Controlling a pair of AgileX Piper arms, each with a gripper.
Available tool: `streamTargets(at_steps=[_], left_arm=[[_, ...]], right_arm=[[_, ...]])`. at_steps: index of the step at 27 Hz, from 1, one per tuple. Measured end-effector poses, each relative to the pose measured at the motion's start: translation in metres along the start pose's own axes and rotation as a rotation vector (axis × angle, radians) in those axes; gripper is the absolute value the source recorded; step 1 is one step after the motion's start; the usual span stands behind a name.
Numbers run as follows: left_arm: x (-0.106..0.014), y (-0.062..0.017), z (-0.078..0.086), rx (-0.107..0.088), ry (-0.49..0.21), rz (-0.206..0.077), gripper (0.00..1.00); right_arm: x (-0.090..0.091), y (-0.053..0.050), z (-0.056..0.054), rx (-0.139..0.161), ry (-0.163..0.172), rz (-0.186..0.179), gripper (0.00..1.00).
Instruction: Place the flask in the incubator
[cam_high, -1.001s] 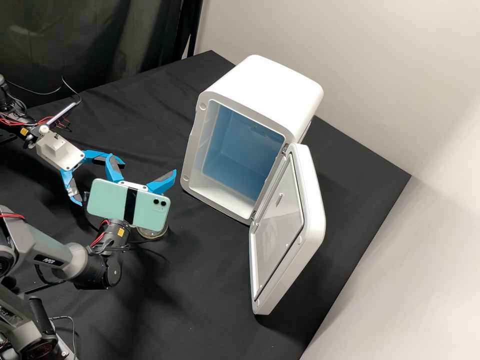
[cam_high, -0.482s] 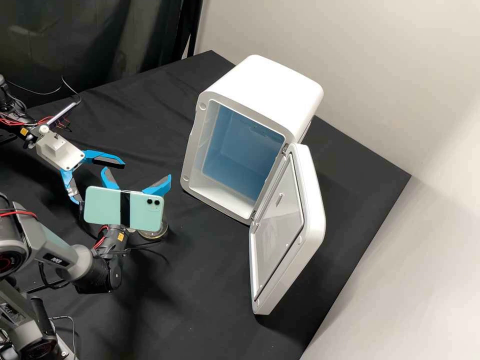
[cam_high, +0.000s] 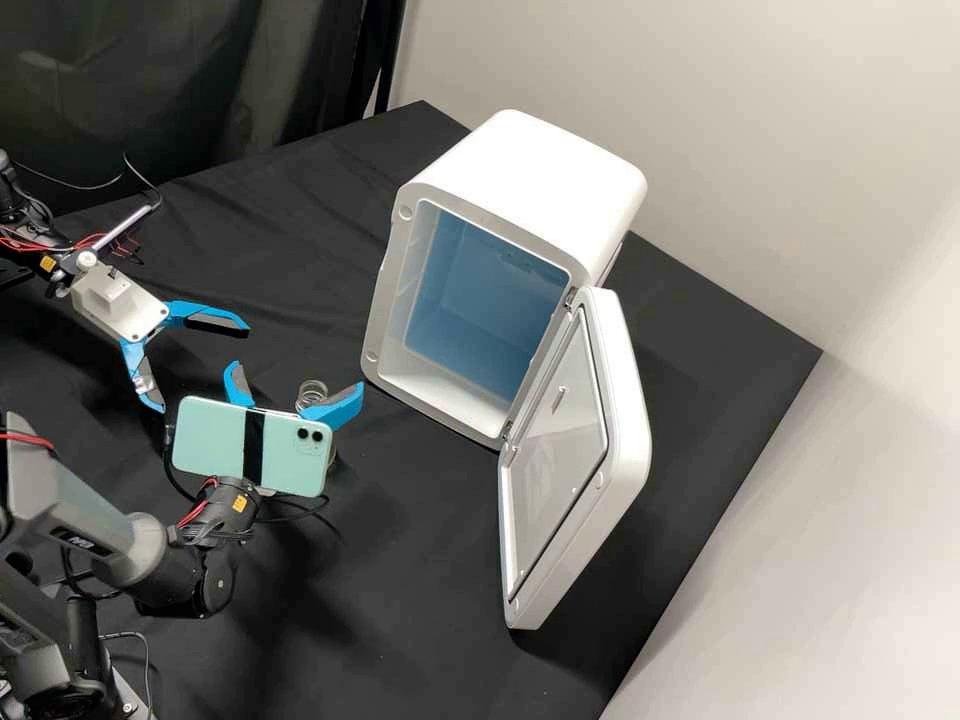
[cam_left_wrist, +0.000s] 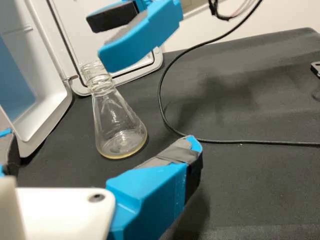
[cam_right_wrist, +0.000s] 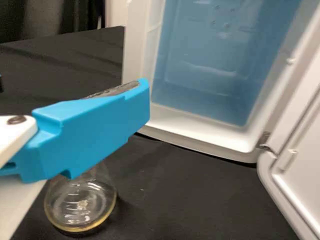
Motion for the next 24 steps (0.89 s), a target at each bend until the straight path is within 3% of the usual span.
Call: streamTargets(at_steps=[2,5,8,14,21,24], left_arm=[[0.0,0.0,0.0,0.002,-0.001,0.0,1.0],[0.0,0.0,0.0,0.001,0.001,0.0,1.0],[0.0,0.0001,0.0,-0.001,0.004,0.001,1.0],[0.0,0.0001,0.0,-0.001,0.004,0.001,1.0],[0.0,0.0001,0.0,-0.001,0.004,0.001,1.0],[0.0,0.0001,0.0,-0.001,0.004,0.001,1.0]], right_arm=[[-0.002,0.002,0.001,-0.004,-0.008,0.01,1.0],[-0.001,-0.001,0.004,0.013,-0.012,-0.009,1.0],[0.003,-0.011,0.012,0.063,-0.013,-0.069,1.0],[0.011,-0.021,0.027,0.123,-0.02,-0.138,1.0],[0.017,-0.036,0.035,0.155,-0.009,-0.213,1.0],[0.017,-0.037,0.035,0.158,-0.006,-0.222,1.0]])
